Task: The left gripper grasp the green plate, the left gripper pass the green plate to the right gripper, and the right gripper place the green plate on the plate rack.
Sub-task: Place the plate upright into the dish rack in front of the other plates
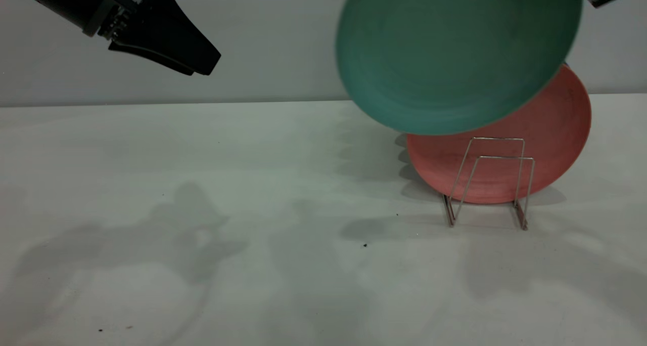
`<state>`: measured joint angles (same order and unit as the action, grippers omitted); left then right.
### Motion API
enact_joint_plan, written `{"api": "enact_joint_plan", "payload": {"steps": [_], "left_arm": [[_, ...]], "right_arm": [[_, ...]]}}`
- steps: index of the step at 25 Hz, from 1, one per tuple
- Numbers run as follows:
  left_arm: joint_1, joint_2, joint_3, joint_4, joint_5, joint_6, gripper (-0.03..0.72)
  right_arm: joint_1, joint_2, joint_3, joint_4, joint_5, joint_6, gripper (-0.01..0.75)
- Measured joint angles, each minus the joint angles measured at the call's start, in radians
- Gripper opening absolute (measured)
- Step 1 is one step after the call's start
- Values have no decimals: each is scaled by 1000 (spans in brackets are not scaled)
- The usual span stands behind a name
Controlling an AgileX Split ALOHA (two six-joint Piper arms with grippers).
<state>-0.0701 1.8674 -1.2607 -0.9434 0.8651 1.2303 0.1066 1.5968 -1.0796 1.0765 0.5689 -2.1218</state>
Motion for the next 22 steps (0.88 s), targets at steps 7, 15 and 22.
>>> {"api": "enact_joint_plan", "payload": {"steps": [7, 15, 22], "left_arm": [[0, 0, 0, 0, -1, -1, 591], [0, 0, 0, 1, -5, -3, 591], [0, 0, 0, 1, -7, -3, 591]], "right_arm": [[-66, 13, 0, -93, -25, 0, 101], [-144, 17, 0, 5, -15, 0, 101], [-144, 80, 0, 25, 2, 0, 101]]}}
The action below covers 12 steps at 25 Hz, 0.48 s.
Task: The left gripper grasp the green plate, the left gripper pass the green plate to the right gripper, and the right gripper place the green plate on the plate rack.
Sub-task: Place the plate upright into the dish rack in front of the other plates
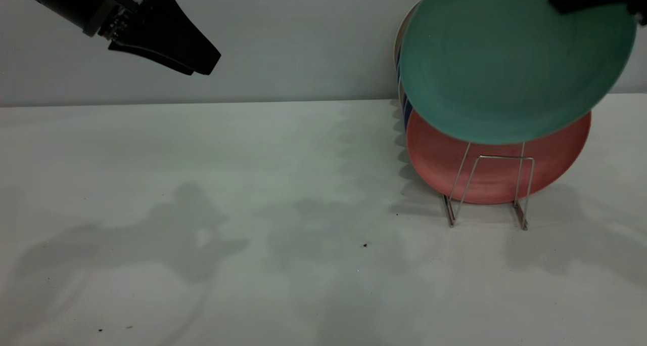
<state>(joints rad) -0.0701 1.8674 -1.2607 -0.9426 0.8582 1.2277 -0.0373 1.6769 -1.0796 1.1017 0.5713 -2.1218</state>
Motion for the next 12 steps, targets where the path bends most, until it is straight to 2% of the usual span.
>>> {"api": "enact_joint_plan", "payload": {"steps": [12], "left_arm": [[0, 0, 0, 0, -1, 0, 591]], "right_arm": [[-1, 87, 0, 15, -15, 0, 101]]}}
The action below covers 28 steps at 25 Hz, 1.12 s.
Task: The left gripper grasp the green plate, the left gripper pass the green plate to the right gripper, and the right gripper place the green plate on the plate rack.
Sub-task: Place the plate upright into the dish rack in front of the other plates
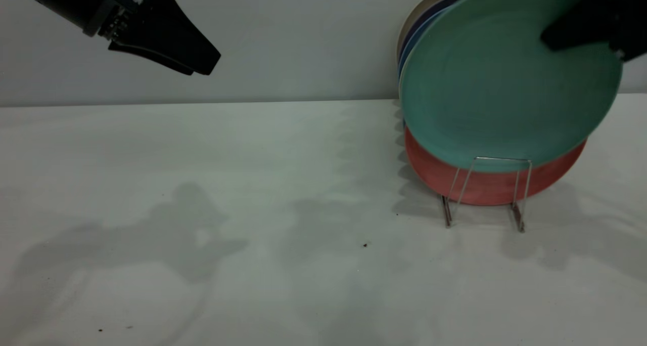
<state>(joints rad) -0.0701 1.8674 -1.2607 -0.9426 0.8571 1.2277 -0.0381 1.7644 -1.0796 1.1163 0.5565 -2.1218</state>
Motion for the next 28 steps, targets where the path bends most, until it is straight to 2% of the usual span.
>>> {"api": "enact_joint_plan", "payload": {"steps": [12, 16, 19, 22, 24, 28], "left_arm": [[0, 0, 0, 0, 0, -4, 591], [0, 0, 0, 0, 0, -4, 591], [0, 0, 0, 0, 0, -4, 591], [0, 0, 0, 0, 0, -4, 591], [0, 0, 0, 0, 0, -4, 591], [0, 0, 0, 1, 0, -4, 591]], "right_arm": [[0, 41, 0, 0, 5, 13, 130], [0, 41, 0, 2, 19, 39, 236], [0, 41, 0, 24, 39, 49, 362], [0, 36, 0, 47, 68, 52, 455], [0, 21, 0, 48, 96, 52, 486], [0, -49, 0, 49, 200, 95, 499]]}}
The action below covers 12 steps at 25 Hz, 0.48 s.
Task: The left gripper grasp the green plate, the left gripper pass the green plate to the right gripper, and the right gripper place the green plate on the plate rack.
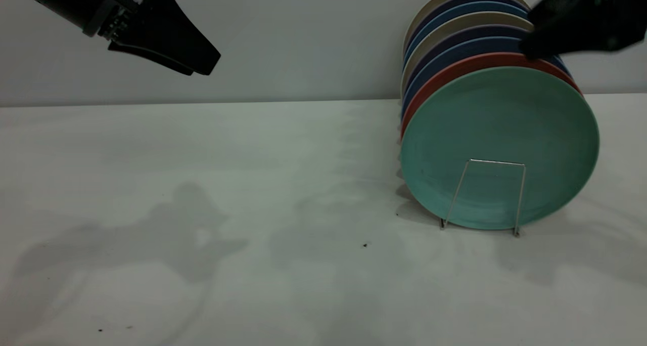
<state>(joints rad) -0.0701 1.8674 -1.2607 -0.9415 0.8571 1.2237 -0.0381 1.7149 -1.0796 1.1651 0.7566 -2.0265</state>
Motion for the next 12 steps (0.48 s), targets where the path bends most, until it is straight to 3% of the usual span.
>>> {"api": "enact_joint_plan", "payload": {"steps": [2, 5, 8, 12], "left_arm": [[0, -1, 0, 1, 1, -21, 591], [0, -30, 1, 29, 14, -99, 591], [0, -115, 1, 121, 54, -241, 591], [0, -295, 1, 300, 130, -479, 591]], "right_arm": [[0, -49, 0, -1, 72, 107, 499], [0, -148, 0, -33, 164, 427, 499], [-5, -285, 0, -168, 242, 810, 500], [-6, -456, 0, -483, 405, 1223, 496]]}}
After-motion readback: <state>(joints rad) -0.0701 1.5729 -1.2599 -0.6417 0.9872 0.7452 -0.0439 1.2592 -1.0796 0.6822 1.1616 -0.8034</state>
